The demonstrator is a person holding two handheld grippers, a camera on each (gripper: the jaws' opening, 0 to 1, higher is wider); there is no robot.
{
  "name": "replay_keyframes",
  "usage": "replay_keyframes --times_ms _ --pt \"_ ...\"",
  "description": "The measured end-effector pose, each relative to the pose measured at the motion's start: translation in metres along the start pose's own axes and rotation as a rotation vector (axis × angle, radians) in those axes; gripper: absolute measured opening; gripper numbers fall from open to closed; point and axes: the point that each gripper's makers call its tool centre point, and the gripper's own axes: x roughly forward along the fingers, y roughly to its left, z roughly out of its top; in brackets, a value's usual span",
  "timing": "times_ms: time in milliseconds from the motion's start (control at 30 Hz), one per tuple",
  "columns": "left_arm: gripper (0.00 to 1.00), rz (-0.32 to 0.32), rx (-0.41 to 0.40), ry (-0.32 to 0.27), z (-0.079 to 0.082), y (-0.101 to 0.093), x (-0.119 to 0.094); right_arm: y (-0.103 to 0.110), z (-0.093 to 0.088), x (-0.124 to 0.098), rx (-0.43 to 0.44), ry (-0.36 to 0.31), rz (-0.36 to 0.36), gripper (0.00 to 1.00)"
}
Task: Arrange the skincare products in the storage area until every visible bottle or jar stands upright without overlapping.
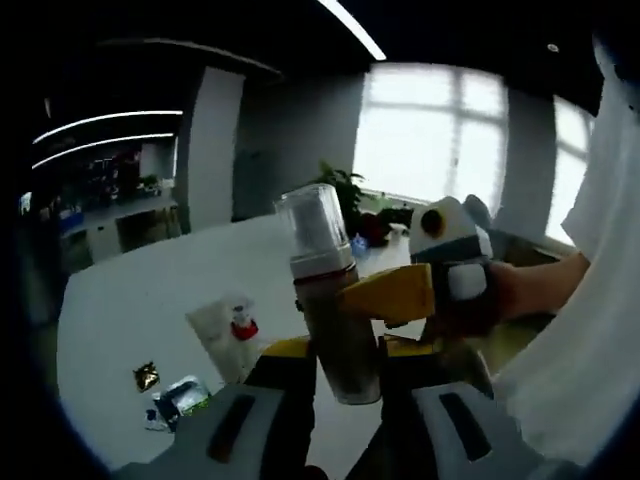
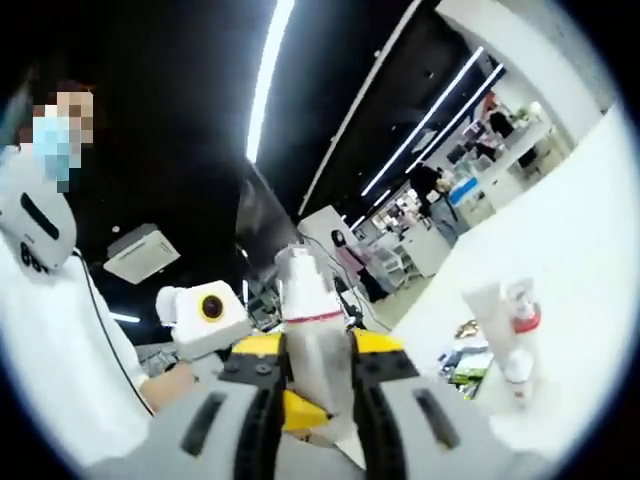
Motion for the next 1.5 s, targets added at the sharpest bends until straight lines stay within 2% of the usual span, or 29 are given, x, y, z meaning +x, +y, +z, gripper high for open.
replay_keyframes --times_ms 133,233,433,667,800,933,1267,1500 --pt "0.20 0.080 0.134 0.065 -0.002 0.006 0.006 -0.012 0.000 0.002 -0.121 0.048 -0.133 0.24" --pt "0.19 0.127 0.210 0.094 -0.002 0.010 0.012 -0.018 0.001 0.003 -0.114 0.050 -0.202 0.23" --pt "0.20 0.148 0.192 0.077 0.004 0.013 0.019 -0.024 0.011 0.001 -0.094 0.010 -0.287 0.22" --pt "0.20 0.142 0.170 0.069 0.005 0.015 0.018 -0.024 0.013 0.002 -0.118 0.002 -0.301 0.21" --pt "0.20 0.107 0.143 0.063 0.005 0.015 0.016 -0.022 0.012 0.003 -0.155 0.003 -0.278 0.21" --pt "0.18 0.039 0.101 0.055 0.007 0.010 0.015 -0.013 0.012 0.001 -0.325 0.053 -0.226 0.20" --pt "0.19 -0.060 0.091 0.032 0.009 -0.002 0.009 0.005 0.010 -0.001 -0.390 0.105 -0.100 0.20" --pt "0.21 -0.180 0.041 -0.008 0.018 -0.015 -0.003 0.025 0.013 -0.007 -0.385 0.115 0.029 0.20"
